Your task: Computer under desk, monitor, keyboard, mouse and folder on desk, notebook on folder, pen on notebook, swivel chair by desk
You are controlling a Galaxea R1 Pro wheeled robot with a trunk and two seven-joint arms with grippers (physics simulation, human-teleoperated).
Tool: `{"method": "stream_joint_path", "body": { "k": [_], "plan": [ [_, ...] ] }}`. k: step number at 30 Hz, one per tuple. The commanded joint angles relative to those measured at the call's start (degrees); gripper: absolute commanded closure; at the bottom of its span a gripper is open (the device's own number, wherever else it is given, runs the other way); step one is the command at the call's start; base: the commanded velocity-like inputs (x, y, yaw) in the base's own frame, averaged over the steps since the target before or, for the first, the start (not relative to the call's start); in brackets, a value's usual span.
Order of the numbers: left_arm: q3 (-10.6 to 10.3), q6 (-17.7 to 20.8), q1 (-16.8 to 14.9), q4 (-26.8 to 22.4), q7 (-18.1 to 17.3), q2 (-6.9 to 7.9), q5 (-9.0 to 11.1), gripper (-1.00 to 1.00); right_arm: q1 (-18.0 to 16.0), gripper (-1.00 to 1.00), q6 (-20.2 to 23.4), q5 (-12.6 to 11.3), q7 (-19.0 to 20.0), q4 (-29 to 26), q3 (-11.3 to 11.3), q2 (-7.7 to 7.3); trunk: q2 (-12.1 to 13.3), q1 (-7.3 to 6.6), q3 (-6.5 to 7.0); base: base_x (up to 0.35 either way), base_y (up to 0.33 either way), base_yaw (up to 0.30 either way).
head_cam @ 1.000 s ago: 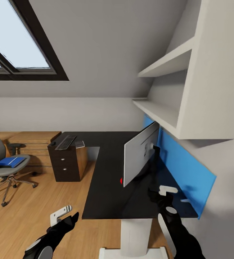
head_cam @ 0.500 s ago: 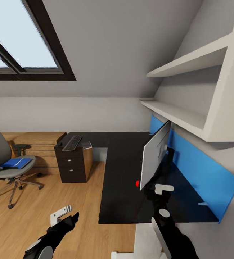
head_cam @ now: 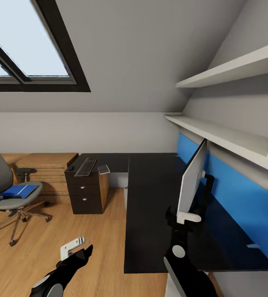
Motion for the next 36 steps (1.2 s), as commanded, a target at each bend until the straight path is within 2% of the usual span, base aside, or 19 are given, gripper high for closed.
{"method": "stream_joint_path", "body": {
  "k": [1, 8, 18, 27, 36],
  "plan": [
    [-0.19, 0.03, -0.02, 0.00, 0.56, 0.05, 0.58, -1.00, -0.05, -1.00, -0.30, -0.06, -0.47, 0.09, 0.15, -0.01, -0.07, 0.03, -0.08, 0.079, 0.018, 0.000],
    [-0.50, 0.01, -0.02, 0.35, 0.56, 0.04, 0.55, -1.00, -0.05, -1.00, -0.65, -0.01, -1.14, 0.28, 0.32, -0.02, -0.07, 0.03, -0.08, 0.071, 0.007, 0.000],
    [-0.56, 0.14, -0.02, 0.50, 0.51, 0.04, 0.60, -1.00, -0.05, -1.00, -0.72, 0.00, -1.33, 0.32, 0.29, -0.05, -0.07, 0.03, -0.08, 0.204, 0.001, 0.000],
    [-0.61, 0.24, -0.02, 0.59, 0.48, 0.04, 0.63, -1.00, -0.05, -1.00, -0.71, 0.00, -1.35, 0.32, 0.22, -0.09, -0.07, 0.03, -0.08, 0.028, 0.000, 0.000],
    [-1.64, 0.27, -0.02, 0.60, 0.47, 0.04, 0.71, -1.00, -0.05, -1.00, -0.50, -0.10, -1.38, 0.39, -0.08, -0.08, -0.07, 0.03, -0.08, 0.001, 0.000, 0.000]
  ]
}}
